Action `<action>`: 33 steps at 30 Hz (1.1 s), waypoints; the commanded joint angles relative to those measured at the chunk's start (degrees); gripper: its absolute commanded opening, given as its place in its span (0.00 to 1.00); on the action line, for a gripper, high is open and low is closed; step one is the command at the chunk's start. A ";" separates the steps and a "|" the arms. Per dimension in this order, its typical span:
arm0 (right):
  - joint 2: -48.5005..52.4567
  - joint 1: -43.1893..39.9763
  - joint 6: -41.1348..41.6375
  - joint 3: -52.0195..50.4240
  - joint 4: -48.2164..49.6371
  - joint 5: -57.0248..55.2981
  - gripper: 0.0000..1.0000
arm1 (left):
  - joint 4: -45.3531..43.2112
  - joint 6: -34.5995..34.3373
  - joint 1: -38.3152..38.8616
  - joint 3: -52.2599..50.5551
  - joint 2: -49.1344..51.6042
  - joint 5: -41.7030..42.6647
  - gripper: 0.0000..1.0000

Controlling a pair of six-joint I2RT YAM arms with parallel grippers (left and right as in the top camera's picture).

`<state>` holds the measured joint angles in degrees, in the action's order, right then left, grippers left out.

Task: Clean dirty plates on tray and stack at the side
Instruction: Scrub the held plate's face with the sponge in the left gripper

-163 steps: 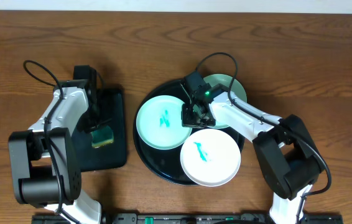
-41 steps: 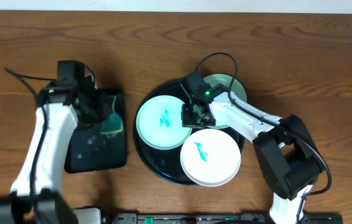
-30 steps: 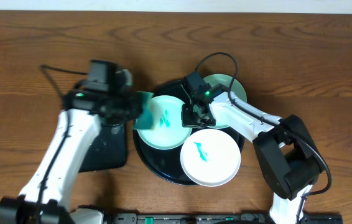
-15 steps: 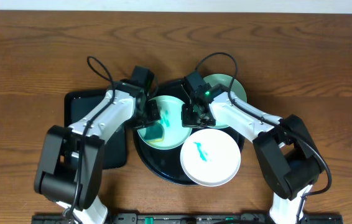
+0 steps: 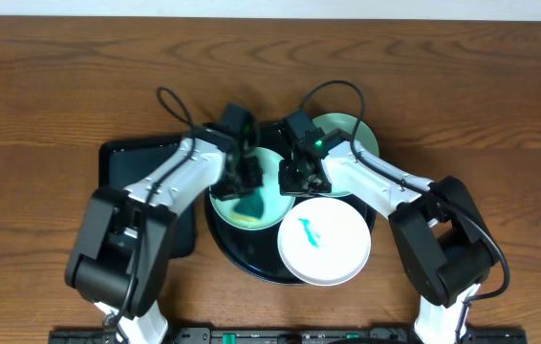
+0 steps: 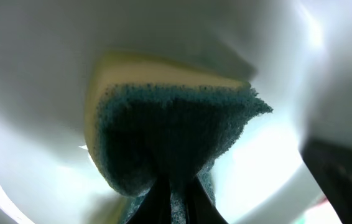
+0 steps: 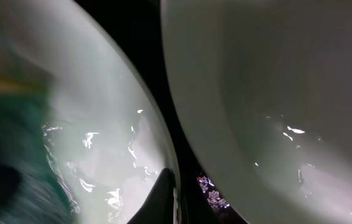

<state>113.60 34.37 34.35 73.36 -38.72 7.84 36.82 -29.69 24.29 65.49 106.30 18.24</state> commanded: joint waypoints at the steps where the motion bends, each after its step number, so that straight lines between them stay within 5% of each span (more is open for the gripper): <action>1: 1.92 0.55 -1.22 -1.88 -0.55 -1.57 0.01 | 0.13 1.07 4.98 -0.63 2.69 10.40 0.07; 8: 1.92 0.57 -1.20 -1.90 -0.90 -1.53 0.01 | -1.16 1.09 4.59 -0.63 2.69 10.43 0.07; 19: 1.92 0.55 -1.20 -1.88 -2.58 -1.55 0.01 | -9.07 -1.51 -11.02 -0.63 2.69 6.56 0.07; 26: 1.92 0.55 -1.20 -1.88 -2.69 -1.57 0.01 | -4.17 -1.18 -16.90 -0.63 2.69 0.87 0.07; 33: 1.92 0.55 -1.20 -1.88 -2.64 -1.60 0.01 | 6.38 2.97 -12.98 -0.63 2.69 0.66 0.07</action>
<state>113.49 34.37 33.87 73.38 -39.68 7.88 39.11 -29.17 9.87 66.59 107.37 28.03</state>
